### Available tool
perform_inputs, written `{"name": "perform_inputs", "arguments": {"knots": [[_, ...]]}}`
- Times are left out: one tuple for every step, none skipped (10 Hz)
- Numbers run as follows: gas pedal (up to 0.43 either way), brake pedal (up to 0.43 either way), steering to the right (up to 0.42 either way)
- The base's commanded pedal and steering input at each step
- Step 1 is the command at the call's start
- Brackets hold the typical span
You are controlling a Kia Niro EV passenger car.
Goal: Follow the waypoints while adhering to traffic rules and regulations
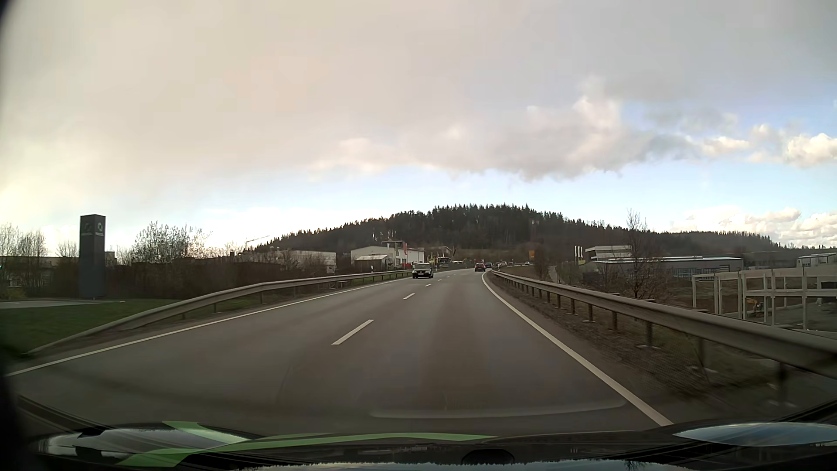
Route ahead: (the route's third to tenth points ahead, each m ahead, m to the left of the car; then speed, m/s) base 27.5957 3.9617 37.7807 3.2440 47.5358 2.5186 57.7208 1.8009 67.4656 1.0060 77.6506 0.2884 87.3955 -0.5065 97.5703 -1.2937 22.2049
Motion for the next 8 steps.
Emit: {"name": "perform_inputs", "arguments": {"knots": [[0.177, 0.0, 0.004], [0.177, 0.0, 0.004], [0.177, 0.0, 0.004], [0.177, 0.0, 0.004], [0.169, 0.0, 0.004], [0.169, 0.0, 0.004], [0.169, 0.0, 0.004], [0.157, 0.0, 0.004]]}}
